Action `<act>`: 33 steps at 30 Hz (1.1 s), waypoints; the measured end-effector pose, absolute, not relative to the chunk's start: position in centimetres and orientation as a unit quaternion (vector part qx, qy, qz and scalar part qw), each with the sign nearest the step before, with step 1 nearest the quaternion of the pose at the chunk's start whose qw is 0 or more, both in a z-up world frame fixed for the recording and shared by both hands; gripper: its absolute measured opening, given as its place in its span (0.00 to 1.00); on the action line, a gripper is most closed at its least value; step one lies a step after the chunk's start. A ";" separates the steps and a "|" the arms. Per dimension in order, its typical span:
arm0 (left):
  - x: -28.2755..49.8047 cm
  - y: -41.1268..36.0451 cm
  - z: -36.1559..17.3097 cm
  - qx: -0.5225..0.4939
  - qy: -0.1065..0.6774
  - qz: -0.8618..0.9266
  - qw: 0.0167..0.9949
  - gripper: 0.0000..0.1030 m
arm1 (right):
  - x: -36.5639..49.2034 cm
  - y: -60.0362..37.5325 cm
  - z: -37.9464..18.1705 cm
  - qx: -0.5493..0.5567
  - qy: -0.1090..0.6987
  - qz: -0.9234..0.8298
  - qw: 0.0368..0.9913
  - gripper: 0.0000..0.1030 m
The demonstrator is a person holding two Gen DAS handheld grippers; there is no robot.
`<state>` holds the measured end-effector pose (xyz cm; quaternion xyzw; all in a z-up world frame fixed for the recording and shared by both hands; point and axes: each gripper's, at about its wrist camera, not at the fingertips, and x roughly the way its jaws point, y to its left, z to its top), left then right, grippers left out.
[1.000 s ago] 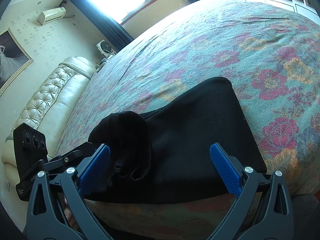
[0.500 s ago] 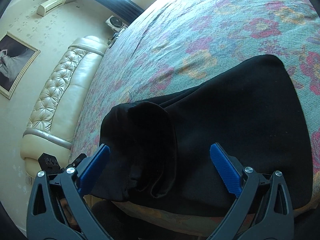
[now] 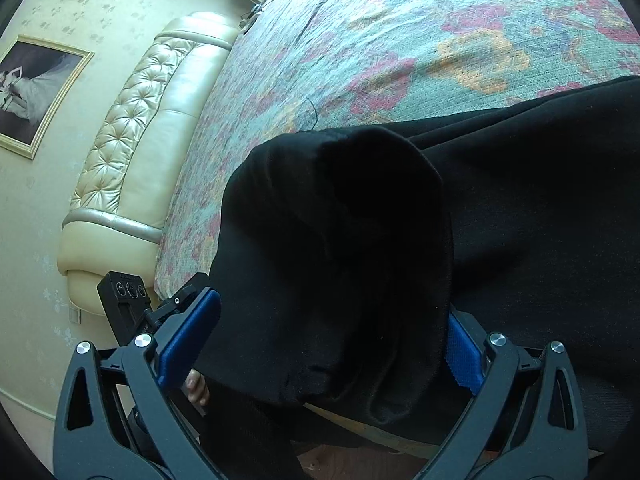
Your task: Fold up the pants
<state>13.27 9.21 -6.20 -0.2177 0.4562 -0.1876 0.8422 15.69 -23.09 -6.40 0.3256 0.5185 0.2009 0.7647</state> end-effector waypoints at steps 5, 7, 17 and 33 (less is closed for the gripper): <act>13.2 9.2 -6.2 -0.214 0.455 -0.185 0.844 0.83 | 15.9 -22.6 -6.7 0.281 0.544 0.183 0.769 0.18; 13.1 9.1 -6.0 -0.209 0.452 -0.186 0.847 0.83 | 15.8 -22.8 -7.0 0.287 0.548 0.191 0.763 0.16; 12.8 8.3 -5.5 -0.206 0.446 -0.205 0.846 0.83 | 15.0 -25.3 -1.9 0.302 0.494 0.215 0.787 0.12; 11.4 3.3 -4.8 -0.145 0.444 -0.261 0.845 0.83 | 12.4 -32.9 -0.1 0.306 0.474 0.157 0.811 0.12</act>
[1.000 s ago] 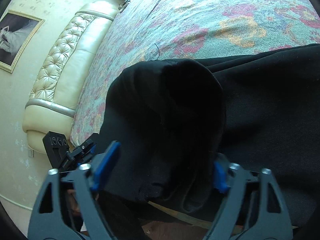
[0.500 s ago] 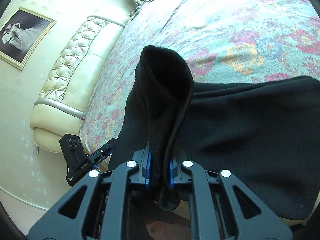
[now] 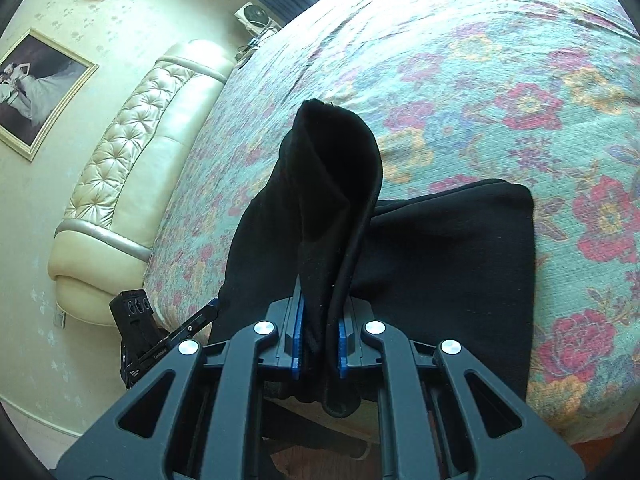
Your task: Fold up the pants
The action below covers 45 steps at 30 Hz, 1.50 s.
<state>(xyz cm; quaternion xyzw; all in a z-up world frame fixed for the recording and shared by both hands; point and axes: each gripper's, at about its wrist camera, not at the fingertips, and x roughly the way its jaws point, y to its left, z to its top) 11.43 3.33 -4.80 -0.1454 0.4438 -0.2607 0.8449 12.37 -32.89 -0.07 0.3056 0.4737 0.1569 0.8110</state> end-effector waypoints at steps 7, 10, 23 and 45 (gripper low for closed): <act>11.2 2.0 -5.8 -0.132 0.456 -0.271 0.837 0.83 | 11.3 -35.2 -1.4 0.325 0.479 0.132 0.804 0.10; 11.2 1.6 -6.2 -0.133 0.460 -0.270 0.835 0.83 | 11.0 -36.6 -2.4 0.335 0.485 0.120 0.799 0.08; 11.4 1.7 -7.0 -0.144 0.466 -0.270 0.830 0.84 | 9.8 -37.3 -4.1 0.358 0.506 0.143 0.772 0.46; 11.4 2.0 -7.4 -0.166 0.473 -0.267 0.823 0.88 | 8.4 -36.0 -4.5 0.313 0.515 0.142 0.786 0.10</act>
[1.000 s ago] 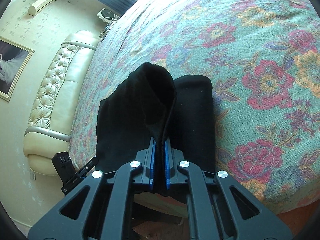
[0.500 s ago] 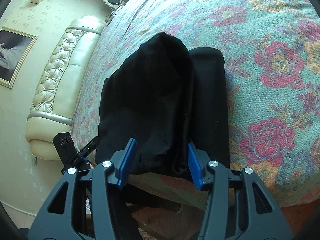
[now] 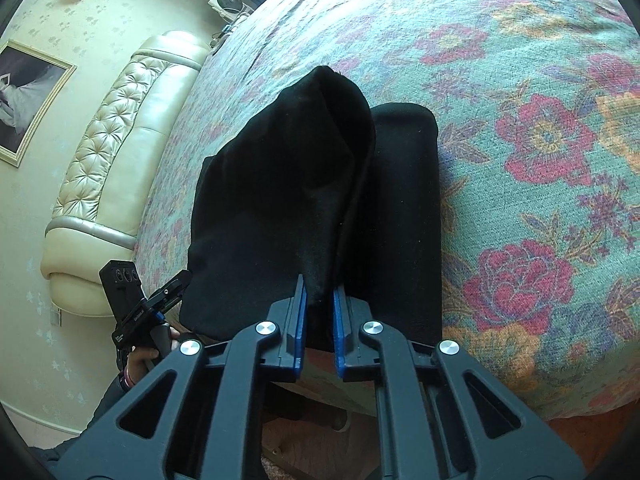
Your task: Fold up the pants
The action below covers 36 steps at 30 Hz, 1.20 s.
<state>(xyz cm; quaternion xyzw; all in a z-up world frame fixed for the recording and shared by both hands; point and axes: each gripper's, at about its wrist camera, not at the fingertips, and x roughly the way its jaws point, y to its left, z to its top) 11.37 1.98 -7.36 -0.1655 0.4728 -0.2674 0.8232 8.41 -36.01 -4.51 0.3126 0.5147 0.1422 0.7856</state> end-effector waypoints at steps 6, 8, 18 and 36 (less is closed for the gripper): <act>11.3 1.8 -7.3 -0.163 0.474 -0.271 0.822 0.88 | 8.2 -36.9 -4.9 0.321 0.513 0.138 0.784 0.10; 11.3 1.8 -7.1 -0.167 0.477 -0.271 0.819 0.88 | 8.1 -37.1 -5.1 0.321 0.514 0.135 0.784 0.10; 11.9 1.8 -7.6 -0.149 0.483 -0.278 0.817 0.88 | 8.1 -38.1 -7.1 0.346 0.521 0.139 0.768 0.11; 20.7 0.9 -7.0 -0.167 0.474 -0.260 0.824 0.88 | 16.8 -40.3 -4.4 0.383 0.426 0.130 0.809 0.49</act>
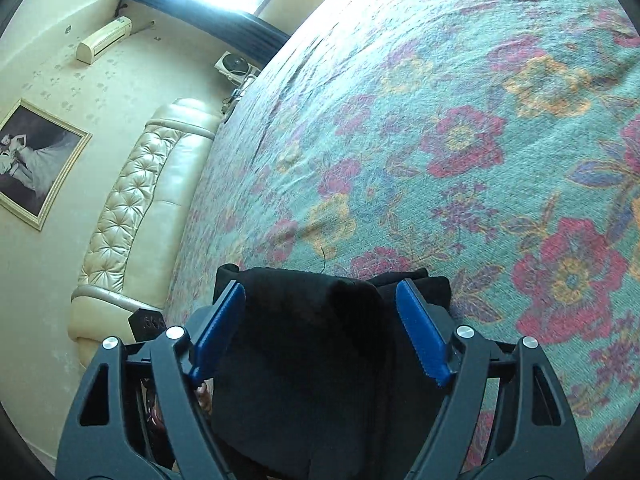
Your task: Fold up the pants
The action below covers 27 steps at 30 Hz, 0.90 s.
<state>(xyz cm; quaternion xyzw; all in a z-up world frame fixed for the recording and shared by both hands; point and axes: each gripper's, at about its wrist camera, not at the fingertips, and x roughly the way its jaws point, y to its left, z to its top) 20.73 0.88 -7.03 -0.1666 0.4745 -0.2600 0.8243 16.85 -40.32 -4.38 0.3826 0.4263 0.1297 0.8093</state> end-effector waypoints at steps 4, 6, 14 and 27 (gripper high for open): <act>21.0 -0.1 -7.6 -0.161 0.472 -0.260 0.827 0.88 | 18.1 -40.1 -6.3 0.332 0.469 0.086 0.814 0.08; 20.7 -1.0 -7.7 -0.130 0.469 -0.259 0.834 0.88 | 17.9 -40.8 -7.8 0.351 0.468 0.086 0.806 0.07; 20.0 0.4 -7.5 -0.131 0.473 -0.314 0.813 0.88 | 15.4 -43.0 -7.9 0.440 0.414 0.143 0.784 0.59; 23.0 1.4 -8.4 -0.226 0.496 -0.359 0.758 0.89 | 13.8 -43.5 -10.0 0.430 0.437 0.150 0.775 0.86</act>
